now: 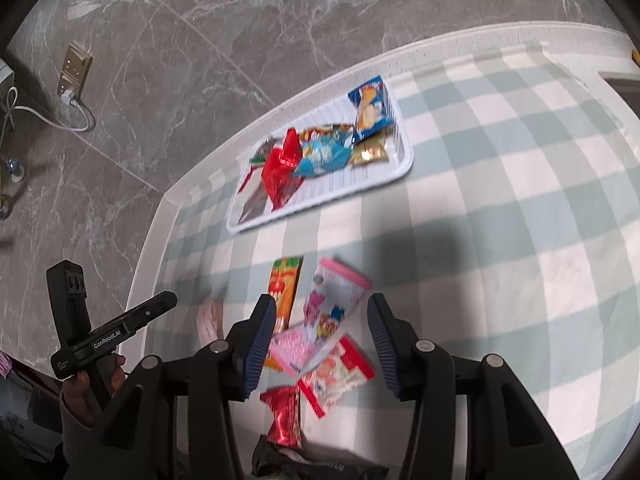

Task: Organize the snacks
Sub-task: 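Move both tools back over the remaining snacks on the cloth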

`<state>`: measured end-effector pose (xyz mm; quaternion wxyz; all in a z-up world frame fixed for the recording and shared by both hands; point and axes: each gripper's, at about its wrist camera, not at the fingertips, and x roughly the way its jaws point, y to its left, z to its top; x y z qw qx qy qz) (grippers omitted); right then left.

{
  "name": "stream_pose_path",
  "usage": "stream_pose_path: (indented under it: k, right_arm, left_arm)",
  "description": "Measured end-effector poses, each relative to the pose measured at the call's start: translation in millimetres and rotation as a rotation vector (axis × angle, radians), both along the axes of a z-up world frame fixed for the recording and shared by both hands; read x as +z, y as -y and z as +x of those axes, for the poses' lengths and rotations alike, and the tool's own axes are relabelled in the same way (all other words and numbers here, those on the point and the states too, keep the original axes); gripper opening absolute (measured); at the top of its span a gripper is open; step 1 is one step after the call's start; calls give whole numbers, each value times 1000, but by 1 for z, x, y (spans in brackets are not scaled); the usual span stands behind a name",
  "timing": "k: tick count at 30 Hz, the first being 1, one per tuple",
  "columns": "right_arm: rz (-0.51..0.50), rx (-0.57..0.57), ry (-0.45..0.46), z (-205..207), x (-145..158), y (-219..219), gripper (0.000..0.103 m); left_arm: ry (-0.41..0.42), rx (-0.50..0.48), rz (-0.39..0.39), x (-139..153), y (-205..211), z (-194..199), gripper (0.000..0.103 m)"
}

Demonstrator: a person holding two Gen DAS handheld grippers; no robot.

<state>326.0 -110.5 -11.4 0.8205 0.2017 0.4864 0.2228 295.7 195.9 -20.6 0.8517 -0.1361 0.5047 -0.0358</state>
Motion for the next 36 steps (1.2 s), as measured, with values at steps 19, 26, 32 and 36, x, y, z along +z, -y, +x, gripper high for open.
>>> stream_pose_path:
  k: [19, 26, 32, 36]
  right_arm:
    - [-13, 46, -62, -23, -24, -14, 55]
    - [-17, 59, -76, -21, -28, -21, 55]
    - [-25, 67, -85, -16, -33, -26, 57]
    - [-31, 72, -95, -11, -37, -31, 57]
  left_arm:
    - [-64, 47, 34, -24, -5, -30, 47]
    - [-78, 56, 46, -31, -7, -31, 47]
    - [-91, 68, 54, -36, -10, -30, 47]
    - [-97, 73, 55, -39, -12, -29, 47]
